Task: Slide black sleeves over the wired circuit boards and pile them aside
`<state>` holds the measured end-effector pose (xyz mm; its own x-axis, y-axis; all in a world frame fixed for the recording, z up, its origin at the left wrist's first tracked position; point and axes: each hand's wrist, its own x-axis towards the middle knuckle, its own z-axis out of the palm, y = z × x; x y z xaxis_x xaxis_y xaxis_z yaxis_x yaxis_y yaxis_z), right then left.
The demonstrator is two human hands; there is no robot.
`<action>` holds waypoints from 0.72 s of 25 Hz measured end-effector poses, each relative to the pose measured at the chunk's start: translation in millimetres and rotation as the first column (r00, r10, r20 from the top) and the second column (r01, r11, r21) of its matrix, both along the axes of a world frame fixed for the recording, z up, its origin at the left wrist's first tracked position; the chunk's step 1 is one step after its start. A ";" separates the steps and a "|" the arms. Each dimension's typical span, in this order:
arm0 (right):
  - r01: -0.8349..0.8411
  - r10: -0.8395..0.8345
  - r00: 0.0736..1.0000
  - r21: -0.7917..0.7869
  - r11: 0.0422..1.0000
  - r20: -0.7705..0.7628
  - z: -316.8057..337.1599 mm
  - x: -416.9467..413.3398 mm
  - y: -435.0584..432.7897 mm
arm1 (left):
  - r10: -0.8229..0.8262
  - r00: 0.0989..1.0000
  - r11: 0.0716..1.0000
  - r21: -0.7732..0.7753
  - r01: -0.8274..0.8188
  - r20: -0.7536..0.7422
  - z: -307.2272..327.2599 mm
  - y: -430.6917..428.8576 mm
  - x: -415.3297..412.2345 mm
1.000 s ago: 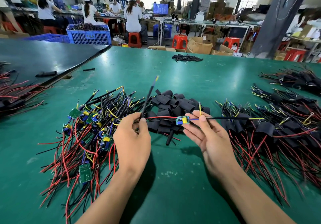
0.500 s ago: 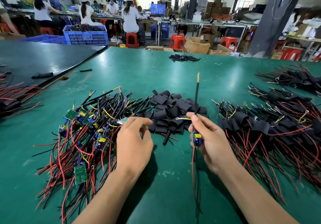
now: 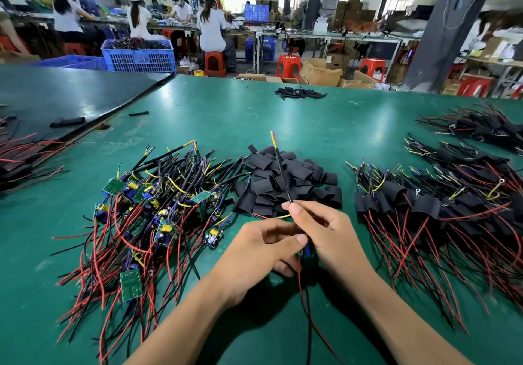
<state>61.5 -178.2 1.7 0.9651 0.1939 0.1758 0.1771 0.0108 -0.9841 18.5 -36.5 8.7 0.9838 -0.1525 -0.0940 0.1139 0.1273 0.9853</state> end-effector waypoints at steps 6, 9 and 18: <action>0.303 -0.197 0.923 -0.306 0.902 0.331 -9.4 10.5 -11.7 | 0.342 0.887 0.865 0.265 -0.426 0.309 1.6 5.5 2.1; 0.339 -0.178 0.909 -0.422 0.841 0.376 -13.3 17.4 -19.1 | 0.470 0.778 0.775 0.227 -0.590 0.418 3.2 10.8 3.7; 0.295 0.068 0.937 -0.880 0.372 0.342 -18.3 16.0 -19.9 | 0.586 0.748 0.755 0.125 -0.644 0.312 -3.7 22.7 14.2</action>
<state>77.5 -198.2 -16.6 0.9288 0.3002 0.2173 0.3530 -0.8951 -0.2722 32.7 -13.7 5.0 0.8492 0.4888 0.1998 -0.1573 -0.1270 0.9794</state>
